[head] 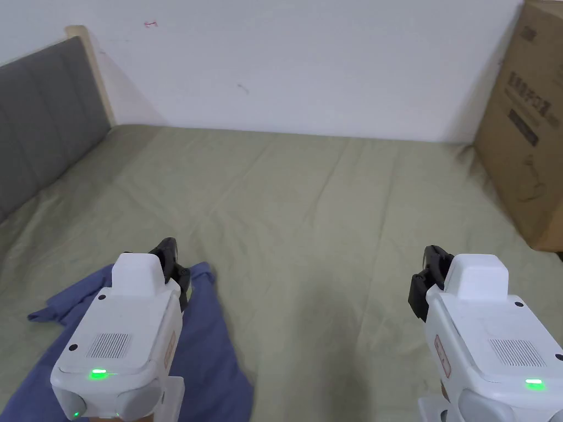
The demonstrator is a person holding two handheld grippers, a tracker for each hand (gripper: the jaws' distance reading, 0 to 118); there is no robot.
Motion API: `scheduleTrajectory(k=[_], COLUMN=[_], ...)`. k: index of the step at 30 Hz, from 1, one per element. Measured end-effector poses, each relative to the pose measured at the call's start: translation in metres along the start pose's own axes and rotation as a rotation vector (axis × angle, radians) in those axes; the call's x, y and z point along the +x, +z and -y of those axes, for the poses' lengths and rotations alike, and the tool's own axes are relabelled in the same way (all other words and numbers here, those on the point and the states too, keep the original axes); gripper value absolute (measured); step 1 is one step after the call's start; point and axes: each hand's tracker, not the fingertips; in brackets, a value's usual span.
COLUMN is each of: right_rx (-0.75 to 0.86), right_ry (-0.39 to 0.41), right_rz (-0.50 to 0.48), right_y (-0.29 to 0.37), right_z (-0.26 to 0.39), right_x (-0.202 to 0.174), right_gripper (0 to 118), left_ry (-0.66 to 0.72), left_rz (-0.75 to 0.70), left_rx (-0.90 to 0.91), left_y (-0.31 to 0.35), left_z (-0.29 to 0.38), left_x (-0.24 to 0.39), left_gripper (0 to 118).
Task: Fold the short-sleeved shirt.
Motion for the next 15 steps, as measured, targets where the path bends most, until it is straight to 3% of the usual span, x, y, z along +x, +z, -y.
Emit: scheduleTrajectory(k=[15], right_rx=[-0.005], right_ry=[0.023], right_rz=[-0.309], right_y=[-0.034], right_z=[-0.004], right_x=[-0.138], right_gripper=[0], left_ry=[0.011], left_rz=[-0.317], left_rx=[-0.085], left_y=[0.052], left_z=[0.016], left_x=[-0.145], left_gripper=[0])
